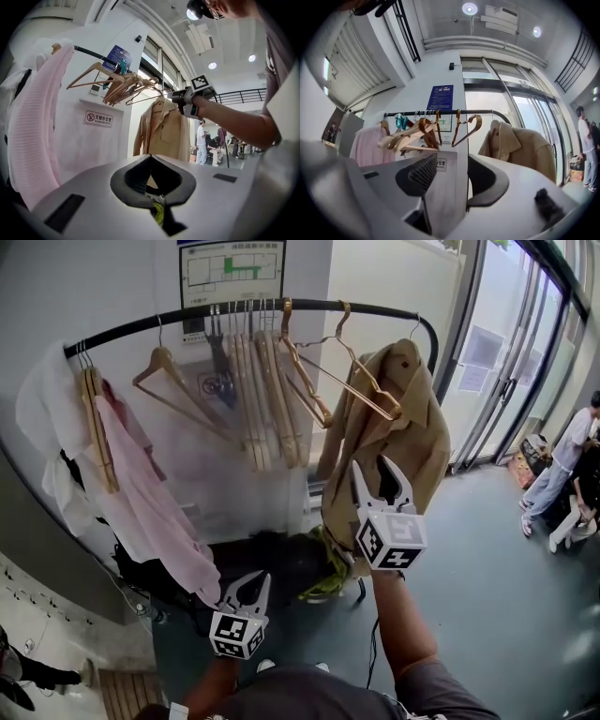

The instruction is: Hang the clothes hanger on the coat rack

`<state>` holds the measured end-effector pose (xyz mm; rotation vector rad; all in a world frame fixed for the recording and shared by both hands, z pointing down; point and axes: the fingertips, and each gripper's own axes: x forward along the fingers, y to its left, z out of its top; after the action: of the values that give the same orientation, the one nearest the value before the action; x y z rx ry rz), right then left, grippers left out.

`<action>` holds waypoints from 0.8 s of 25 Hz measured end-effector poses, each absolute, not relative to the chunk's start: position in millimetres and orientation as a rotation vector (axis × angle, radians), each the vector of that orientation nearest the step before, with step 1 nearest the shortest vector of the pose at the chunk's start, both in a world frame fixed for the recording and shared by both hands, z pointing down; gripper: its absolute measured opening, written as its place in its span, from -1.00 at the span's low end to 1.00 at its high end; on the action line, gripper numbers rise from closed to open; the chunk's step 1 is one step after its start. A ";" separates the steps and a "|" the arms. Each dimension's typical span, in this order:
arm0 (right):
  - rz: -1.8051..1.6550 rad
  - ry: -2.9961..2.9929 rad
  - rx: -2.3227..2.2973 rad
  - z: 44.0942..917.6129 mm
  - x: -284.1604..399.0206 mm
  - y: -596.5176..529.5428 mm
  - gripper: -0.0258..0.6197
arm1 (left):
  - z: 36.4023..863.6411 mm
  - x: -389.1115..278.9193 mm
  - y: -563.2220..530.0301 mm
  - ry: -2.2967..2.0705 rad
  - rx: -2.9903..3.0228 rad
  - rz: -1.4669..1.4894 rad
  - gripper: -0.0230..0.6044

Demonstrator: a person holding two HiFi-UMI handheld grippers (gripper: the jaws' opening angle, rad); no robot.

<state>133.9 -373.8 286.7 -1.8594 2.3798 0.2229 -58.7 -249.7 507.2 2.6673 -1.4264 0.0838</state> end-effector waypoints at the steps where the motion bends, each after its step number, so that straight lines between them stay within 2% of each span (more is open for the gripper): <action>1: 0.228 2.399 -1.859 298.0 130.9 -366.3 -0.31 | 506.0 -57.5 -249.8 -1.418 2.673 0.075 -0.90; 5: 0.255 2.467 -1.881 338.1 116.3 -339.8 -0.36 | 497.5 -54.6 -251.2 -1.405 2.702 0.047 -0.90; 14: 0.099 2.618 -1.879 433.8 81.0 -280.0 -0.85 | 482.3 -64.3 -258.3 -1.485 2.696 0.040 -0.90; 20: 0.076 2.672 -1.825 462.3 68.5 -248.5 -0.88 | 478.3 -61.6 -250.7 -1.463 2.726 0.046 -0.90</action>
<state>68.5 -248.5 462.3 -1.8254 2.6722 0.0755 -61.6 -250.7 478.3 2.7264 -1.4632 0.0457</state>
